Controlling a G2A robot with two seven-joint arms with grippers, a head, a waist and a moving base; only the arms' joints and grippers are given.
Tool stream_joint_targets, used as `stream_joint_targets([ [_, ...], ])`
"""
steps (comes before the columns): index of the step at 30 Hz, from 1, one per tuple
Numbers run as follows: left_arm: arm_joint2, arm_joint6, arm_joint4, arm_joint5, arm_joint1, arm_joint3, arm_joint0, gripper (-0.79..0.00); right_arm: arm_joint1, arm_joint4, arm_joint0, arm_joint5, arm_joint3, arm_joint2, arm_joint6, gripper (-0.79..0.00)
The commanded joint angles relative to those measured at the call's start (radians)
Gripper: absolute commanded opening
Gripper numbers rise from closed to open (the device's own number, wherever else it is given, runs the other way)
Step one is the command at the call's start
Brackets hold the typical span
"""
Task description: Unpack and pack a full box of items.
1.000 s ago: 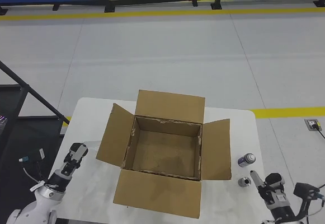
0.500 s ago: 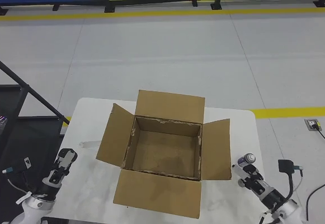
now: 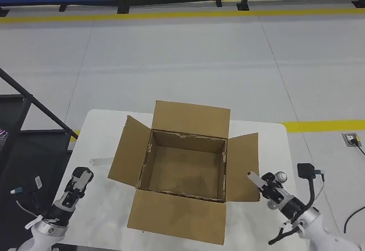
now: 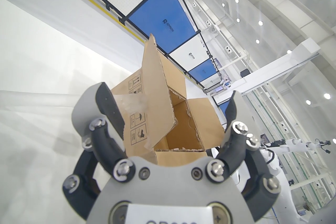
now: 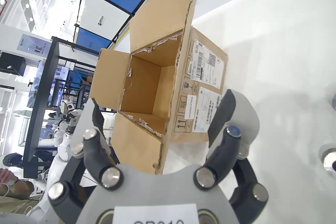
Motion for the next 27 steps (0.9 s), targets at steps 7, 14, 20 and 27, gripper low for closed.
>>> stream_joint_targets([
  [7, 0.0, 0.001, 0.0, 0.0, 0.0, 0.0, 0.0, 0.0, 0.013, -0.119, 0.147, 0.138, 0.068, -0.091, 0.099, 0.0],
  [14, 0.0, 0.001, 0.0, 0.0, 0.0, 0.0, 0.0, 0.0, 0.02, -0.113, 0.171, 0.145, 0.09, -0.126, 0.124, 0.0],
  [20, 0.0, 0.001, 0.0, 0.0, 0.0, 0.0, 0.0, 0.0, 0.023, -0.091, 0.173, 0.125, 0.098, -0.151, 0.091, 0.0],
  [27, 0.0, 0.001, 0.0, 0.0, 0.0, 0.0, 0.0, 0.0, 0.033, -0.068, 0.003, 0.064, -0.038, -0.04, -0.03, 0.0],
])
